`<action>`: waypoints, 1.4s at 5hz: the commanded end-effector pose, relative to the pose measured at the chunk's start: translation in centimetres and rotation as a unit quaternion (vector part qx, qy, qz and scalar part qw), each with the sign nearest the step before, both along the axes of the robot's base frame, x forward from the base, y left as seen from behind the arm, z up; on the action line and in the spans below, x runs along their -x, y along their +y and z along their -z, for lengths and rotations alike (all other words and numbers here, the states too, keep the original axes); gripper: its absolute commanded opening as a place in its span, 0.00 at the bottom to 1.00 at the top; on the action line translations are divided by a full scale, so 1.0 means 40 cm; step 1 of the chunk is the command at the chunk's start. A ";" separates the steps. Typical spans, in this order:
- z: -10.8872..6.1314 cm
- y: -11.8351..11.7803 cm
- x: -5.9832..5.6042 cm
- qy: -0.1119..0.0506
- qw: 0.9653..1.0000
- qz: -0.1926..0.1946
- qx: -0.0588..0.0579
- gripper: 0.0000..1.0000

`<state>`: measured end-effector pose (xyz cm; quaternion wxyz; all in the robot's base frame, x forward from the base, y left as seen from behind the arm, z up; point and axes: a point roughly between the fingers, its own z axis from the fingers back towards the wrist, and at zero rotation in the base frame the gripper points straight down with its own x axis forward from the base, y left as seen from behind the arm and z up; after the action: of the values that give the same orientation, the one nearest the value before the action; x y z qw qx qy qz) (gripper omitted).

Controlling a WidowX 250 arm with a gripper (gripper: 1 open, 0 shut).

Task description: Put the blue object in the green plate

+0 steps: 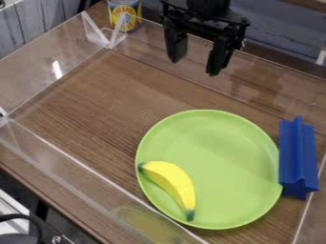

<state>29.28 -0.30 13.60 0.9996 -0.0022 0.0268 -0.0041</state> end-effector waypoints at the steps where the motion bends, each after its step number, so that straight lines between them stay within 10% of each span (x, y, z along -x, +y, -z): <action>1: 0.015 -0.015 0.001 0.006 1.000 -0.006 0.002 1.00; 4: 0.043 -0.123 -0.010 -0.002 0.998 -0.059 0.012 1.00; 7: 0.061 -0.263 -0.036 -0.039 0.988 -0.144 0.045 1.00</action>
<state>30.05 -10.50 9.76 0.9894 -0.0380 0.0103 0.1400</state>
